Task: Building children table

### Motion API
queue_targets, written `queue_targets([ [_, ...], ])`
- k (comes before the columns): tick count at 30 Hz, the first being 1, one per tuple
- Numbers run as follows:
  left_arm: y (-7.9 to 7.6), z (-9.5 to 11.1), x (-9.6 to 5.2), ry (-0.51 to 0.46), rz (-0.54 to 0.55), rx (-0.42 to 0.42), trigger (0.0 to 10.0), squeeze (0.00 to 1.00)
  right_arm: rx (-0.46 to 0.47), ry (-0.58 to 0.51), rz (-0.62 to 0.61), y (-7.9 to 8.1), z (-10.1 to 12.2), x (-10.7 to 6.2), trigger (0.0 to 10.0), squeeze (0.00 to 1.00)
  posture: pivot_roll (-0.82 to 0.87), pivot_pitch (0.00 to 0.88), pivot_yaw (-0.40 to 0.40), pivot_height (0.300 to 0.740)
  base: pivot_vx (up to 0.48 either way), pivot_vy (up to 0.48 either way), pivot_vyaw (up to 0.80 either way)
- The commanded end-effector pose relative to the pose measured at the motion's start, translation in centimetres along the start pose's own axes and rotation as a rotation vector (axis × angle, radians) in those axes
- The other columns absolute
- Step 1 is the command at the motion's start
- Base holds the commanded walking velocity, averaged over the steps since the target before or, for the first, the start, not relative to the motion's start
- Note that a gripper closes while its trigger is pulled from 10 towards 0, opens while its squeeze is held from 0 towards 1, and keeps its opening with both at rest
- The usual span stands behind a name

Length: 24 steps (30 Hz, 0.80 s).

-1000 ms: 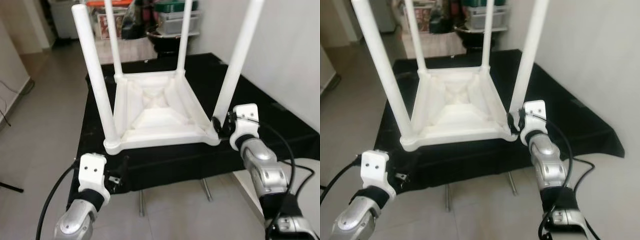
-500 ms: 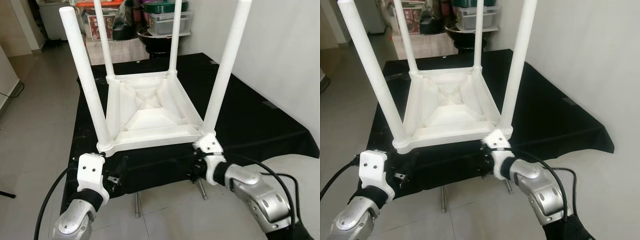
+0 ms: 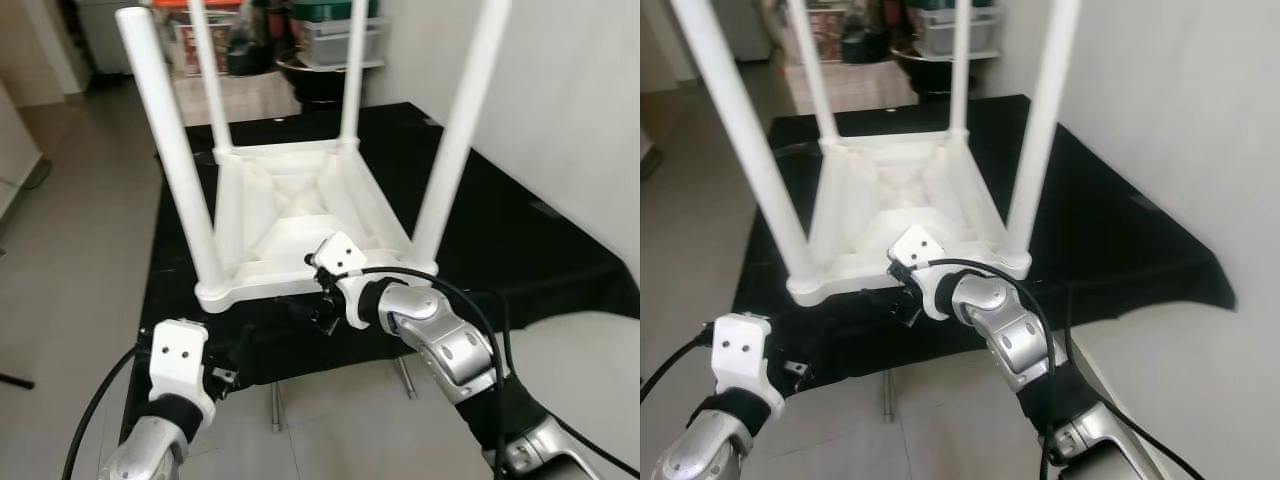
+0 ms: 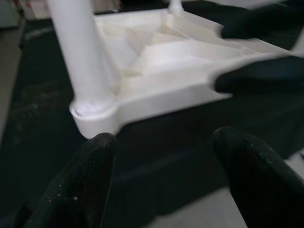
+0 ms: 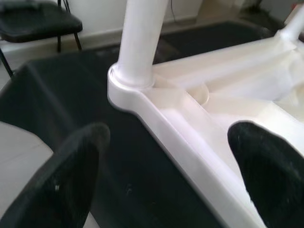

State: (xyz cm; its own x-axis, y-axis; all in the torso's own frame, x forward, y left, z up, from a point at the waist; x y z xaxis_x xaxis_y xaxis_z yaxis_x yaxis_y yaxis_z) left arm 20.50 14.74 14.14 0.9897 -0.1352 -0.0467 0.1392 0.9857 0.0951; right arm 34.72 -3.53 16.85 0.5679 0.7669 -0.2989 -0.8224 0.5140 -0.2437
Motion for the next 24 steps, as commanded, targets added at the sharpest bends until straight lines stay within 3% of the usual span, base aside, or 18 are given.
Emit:
queue_targets([
  [1, -0.4, 0.2, -0.3, 0.008, -0.001, 0.008, 10.0, 0.00, -0.046, 0.015, 0.025, 0.3, -0.1, 0.6, 10.0, 0.00, 0.09, 0.063, -0.023, 0.740, 0.000, 0.000, 0.00],
  [4, -0.4, 0.5, -1.3, 0.015, 0.062, 0.041, 10.0, 0.00, -0.076, 0.034, 0.044, 0.1, 0.4, 1.6, 10.0, 0.00, 0.11, 0.092, -0.034, 0.740, 0.000, 0.000, 0.00],
  [8, 0.9, 0.7, -2.8, 0.024, 0.238, 0.084, 10.0, 0.00, -0.074, -0.040, 0.093, 0.3, 2.7, 2.9, 10.0, 0.00, 0.15, 0.137, -0.053, 0.740, 0.000, 0.000, 0.40],
  [16, 0.3, 1.0, -3.2, 0.031, 0.198, 0.113, 10.0, 0.00, -0.028, 0.041, 0.124, 0.1, 2.4, 3.9, 10.0, 0.00, 0.16, 0.164, -0.060, 0.740, 0.000, 0.000, 0.66],
  [20, 0.0, 1.1, -2.7, 0.026, 0.174, 0.122, 10.0, 0.00, 0.037, 0.109, 0.048, -1.5, 2.4, 3.9, 10.0, 0.00, 0.15, 0.165, -0.055, 0.740, 0.000, 0.000, 0.00],
  [24, -0.1, 1.1, -2.4, 0.022, 0.164, 0.116, 10.0, 0.00, 0.043, 0.176, -0.013, -3.0, 1.9, 3.5, 10.0, 0.00, 0.14, 0.161, -0.053, 0.740, 0.000, 0.000, 0.00],
])
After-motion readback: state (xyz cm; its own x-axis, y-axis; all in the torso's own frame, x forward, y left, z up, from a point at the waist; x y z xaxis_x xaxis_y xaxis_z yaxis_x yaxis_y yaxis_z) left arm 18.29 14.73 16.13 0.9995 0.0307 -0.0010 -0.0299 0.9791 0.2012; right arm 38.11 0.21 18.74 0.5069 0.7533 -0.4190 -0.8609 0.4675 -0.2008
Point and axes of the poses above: a point about 5 cm out from each wrist's last joint towards the gripper, its own x axis pointing out of the wrist towards the gripper, its own z axis along the axis of the wrist's last joint, y = z × x, the point moved 2 cm from there along x, pointing out of the wrist towards the gripper, and after that the axes turned 6 degrees about x, right-handed, at the moved point
